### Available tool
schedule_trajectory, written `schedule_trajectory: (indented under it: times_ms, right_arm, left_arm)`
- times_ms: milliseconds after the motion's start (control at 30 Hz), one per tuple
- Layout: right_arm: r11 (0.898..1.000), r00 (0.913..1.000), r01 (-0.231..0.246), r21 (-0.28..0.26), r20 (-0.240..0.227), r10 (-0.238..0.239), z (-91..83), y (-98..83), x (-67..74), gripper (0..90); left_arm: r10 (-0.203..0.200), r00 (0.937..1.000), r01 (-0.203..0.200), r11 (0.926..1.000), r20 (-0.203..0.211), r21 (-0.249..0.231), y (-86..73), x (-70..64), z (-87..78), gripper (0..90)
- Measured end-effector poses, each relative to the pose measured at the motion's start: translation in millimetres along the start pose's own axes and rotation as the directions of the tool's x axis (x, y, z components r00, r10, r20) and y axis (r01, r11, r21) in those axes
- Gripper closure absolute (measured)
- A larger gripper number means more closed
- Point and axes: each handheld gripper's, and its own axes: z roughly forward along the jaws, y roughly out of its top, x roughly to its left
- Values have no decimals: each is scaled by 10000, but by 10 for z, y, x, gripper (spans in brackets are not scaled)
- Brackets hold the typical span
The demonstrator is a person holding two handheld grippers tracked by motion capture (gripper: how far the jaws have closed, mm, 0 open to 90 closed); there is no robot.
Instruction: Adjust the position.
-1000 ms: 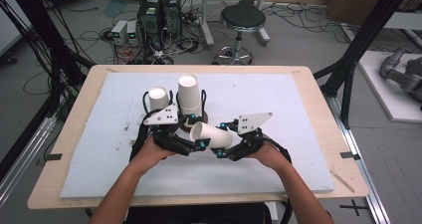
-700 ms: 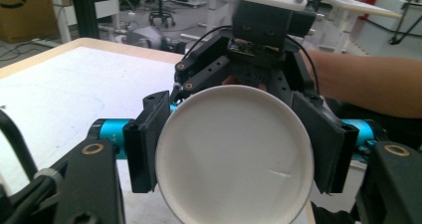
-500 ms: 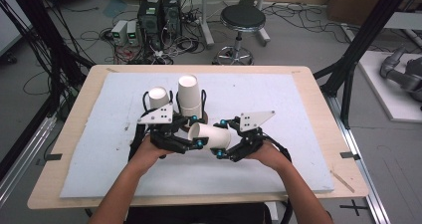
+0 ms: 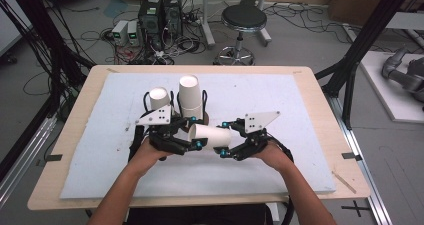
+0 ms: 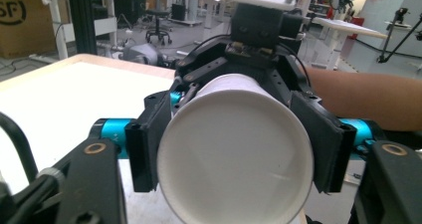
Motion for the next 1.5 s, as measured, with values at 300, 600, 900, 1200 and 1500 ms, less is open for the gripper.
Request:
schedule_trajectory:
  times_ms: [300,600,900,1200,1500]
  right_arm:
    - [9981,9996,277,545,24,-279,-22,18,11,352]
    - [9991,9993,-76,408,-353,90,-20,18,0,258]
    - [9955,9976,-654,-688,-267,637,-15,3,-7,252]
    - [9984,9998,-91,-562,-171,81,-67,16,-6,316]
    - [10000,9996,26,-39,-272,-27,-55,53,8,332]
  left_arm:
    - [48,9998,-36,9984,-212,565,3,13,10,244]
    - [228,9979,-255,9987,599,448,-14,12,15,365]
    - [132,9980,-102,9987,613,-503,-23,16,-15,369]
    - [127,9998,-126,9999,-135,95,-19,-33,3,255]
    - [284,9995,-273,9958,-122,875,-80,-28,-7,263]
